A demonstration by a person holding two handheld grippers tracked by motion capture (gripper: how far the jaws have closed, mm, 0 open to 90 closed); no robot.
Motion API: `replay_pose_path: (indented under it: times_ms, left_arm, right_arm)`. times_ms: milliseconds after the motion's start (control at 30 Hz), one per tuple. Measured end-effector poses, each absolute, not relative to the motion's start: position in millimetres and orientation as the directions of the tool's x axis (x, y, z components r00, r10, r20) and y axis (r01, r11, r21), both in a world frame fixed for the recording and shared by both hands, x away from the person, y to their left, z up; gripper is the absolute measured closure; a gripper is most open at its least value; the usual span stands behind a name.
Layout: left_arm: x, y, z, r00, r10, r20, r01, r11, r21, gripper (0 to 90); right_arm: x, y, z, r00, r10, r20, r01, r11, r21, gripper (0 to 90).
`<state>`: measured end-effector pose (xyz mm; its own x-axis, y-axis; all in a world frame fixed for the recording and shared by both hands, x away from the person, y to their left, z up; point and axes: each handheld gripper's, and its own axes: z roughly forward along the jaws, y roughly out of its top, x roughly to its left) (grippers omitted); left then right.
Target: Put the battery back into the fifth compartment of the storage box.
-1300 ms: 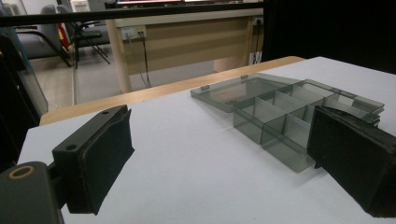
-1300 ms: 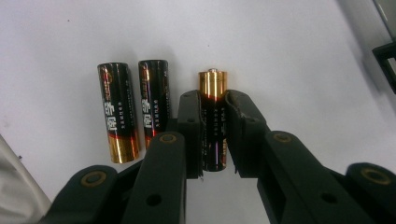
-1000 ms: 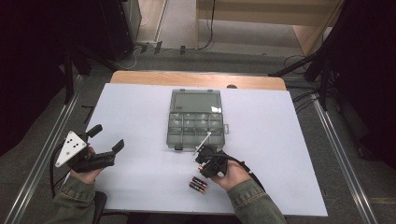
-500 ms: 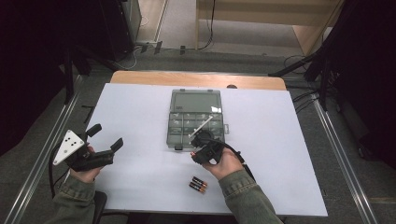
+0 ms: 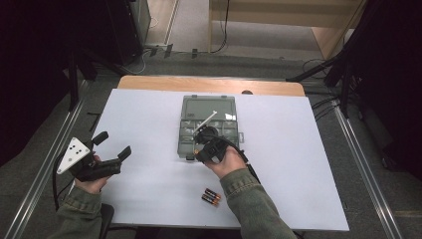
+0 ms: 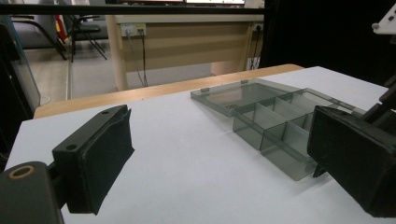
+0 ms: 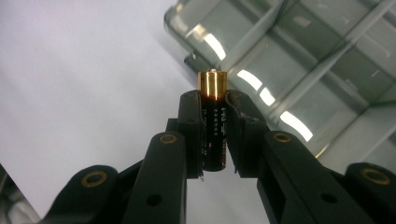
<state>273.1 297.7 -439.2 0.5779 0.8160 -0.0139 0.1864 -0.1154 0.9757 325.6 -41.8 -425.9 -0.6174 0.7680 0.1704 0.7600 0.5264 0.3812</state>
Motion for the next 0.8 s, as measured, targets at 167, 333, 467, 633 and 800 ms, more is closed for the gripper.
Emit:
replay_pose_path:
  times_ms: [167,333,467,633,800]
  left_arm:
    - [273,298,-439,0.577,0.816,-0.016,0.186,-0.112,0.976,7.0]
    - [274,298,-439,0.578,0.816,-0.012,0.183,-0.115,0.976,7.0]
    - [274,299,-439,0.575,0.818,-0.01,0.181,-0.115,0.977,7.0]
    - [274,299,-439,0.575,0.818,-0.008,0.181,-0.118,0.976,7.1]
    - [275,299,-439,0.578,0.816,-0.007,0.181,-0.119,0.976,7.0]
  right_arm:
    - [336,-36,-418,-0.565,0.795,0.22,0.796,0.456,0.397,77.6]
    - [347,-30,-416,-0.516,0.814,0.267,0.828,0.394,0.399,77.6]
    - [355,-23,-419,-0.48,0.835,0.268,0.848,0.363,0.387,77.6]
    - [362,-17,-422,-0.442,0.852,0.282,0.866,0.323,0.381,77.6]
    - [366,-6,-423,-0.398,0.882,0.253,0.88,0.29,0.376,77.6]
